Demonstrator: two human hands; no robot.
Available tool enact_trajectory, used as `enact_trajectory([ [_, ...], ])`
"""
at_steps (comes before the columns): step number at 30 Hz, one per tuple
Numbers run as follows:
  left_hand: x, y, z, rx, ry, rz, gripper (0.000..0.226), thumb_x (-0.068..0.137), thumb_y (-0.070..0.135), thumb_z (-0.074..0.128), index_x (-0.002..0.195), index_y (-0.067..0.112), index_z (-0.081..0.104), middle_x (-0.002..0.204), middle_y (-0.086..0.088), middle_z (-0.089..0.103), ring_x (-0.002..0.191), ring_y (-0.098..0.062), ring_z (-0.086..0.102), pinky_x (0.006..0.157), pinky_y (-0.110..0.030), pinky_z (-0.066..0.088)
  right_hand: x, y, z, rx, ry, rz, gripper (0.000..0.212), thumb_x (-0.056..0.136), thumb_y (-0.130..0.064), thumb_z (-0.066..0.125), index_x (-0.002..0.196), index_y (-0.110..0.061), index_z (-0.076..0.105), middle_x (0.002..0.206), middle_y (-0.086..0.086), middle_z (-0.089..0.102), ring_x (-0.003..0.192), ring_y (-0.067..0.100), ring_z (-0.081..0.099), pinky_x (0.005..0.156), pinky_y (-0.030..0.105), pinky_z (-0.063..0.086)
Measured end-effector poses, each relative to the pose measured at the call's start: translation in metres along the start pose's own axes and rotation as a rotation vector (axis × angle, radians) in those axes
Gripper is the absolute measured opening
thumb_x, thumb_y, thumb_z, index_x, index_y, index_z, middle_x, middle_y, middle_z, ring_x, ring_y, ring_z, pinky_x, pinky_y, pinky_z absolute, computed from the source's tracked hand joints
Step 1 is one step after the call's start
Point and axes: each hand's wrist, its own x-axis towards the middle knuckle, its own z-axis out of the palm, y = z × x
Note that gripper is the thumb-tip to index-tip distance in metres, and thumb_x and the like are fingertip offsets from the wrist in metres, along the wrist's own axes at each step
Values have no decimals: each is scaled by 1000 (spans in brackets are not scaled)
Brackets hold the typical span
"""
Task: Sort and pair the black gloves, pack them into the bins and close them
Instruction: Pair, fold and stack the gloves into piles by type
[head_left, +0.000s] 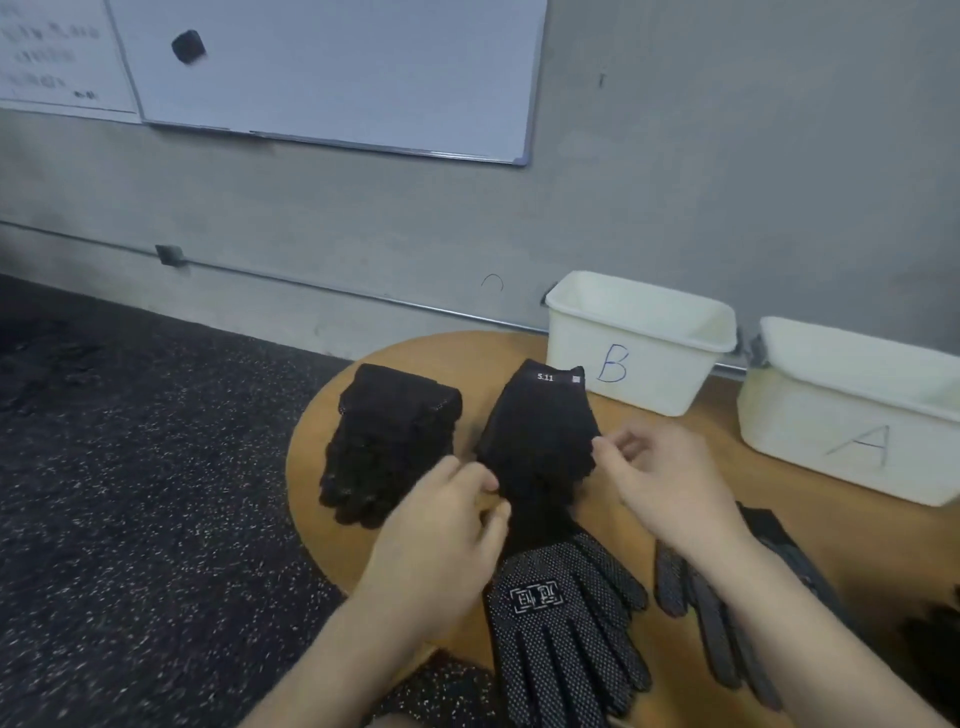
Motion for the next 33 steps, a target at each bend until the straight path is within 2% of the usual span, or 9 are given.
enact_trajectory([
  [1,-10,6,17,12,-112,31,40,104,51,48,138,32,54,129,18,49,122,-2,48,100,-19,41,-12,18,-10,-87,20,29,26,96,-41,60,73,-30,65,67,-12,68,66,9,67,62,32,52],
  [3,-22,14,48,114,-301,54,61,105,61,35,159,34,31,164,10,25,151,-14,21,123,-33,22,-37,51,-21,-252,-12,69,17,98,-38,61,98,-25,71,98,-6,73,92,19,69,75,35,55],
  [5,-28,20,71,173,-427,54,71,104,68,26,165,35,11,173,10,-3,159,-17,-4,129,-39,3,-57,80,-20,-368,-125,92,43,100,-42,60,136,-20,60,134,0,61,123,22,58,96,37,52],
  [8,-35,27,98,234,-508,118,78,102,72,21,166,32,0,172,8,-16,158,-17,-19,125,-39,-13,-77,101,-11,-448,-240,106,58,102,-51,54,152,-23,45,153,-4,46,141,20,44,112,38,42],
  [16,-20,38,117,136,-525,310,80,98,74,33,165,36,12,172,16,-5,155,-2,-12,119,-27,-18,-66,124,-18,-436,-61,152,38,102,-37,58,134,-18,62,133,0,59,123,22,55,101,40,48],
  [20,-3,42,116,51,-442,306,71,91,75,44,152,38,44,165,18,28,152,-2,15,123,-30,1,-63,138,-18,-400,-20,255,39,101,-38,60,134,-17,63,132,1,60,125,25,52,102,44,47],
  [24,25,58,123,-11,-371,328,37,102,50,51,132,30,63,141,17,53,133,-3,38,113,-27,24,-58,152,-16,-298,52,256,34,99,-35,64,126,-14,68,121,2,66,116,25,56,94,43,51],
  [27,48,74,136,-20,-382,338,31,105,36,54,133,26,62,132,15,59,124,-8,46,112,-35,32,-47,154,-20,-244,85,294,35,97,-34,67,125,-13,67,119,5,63,112,27,59,89,42,53],
  [33,81,92,167,2,-435,272,51,107,33,50,156,24,40,155,4,48,141,-20,37,121,-45,26,-26,160,-18,-278,82,358,40,97,-41,65,126,-14,66,115,5,69,105,27,63,79,35,50],
])
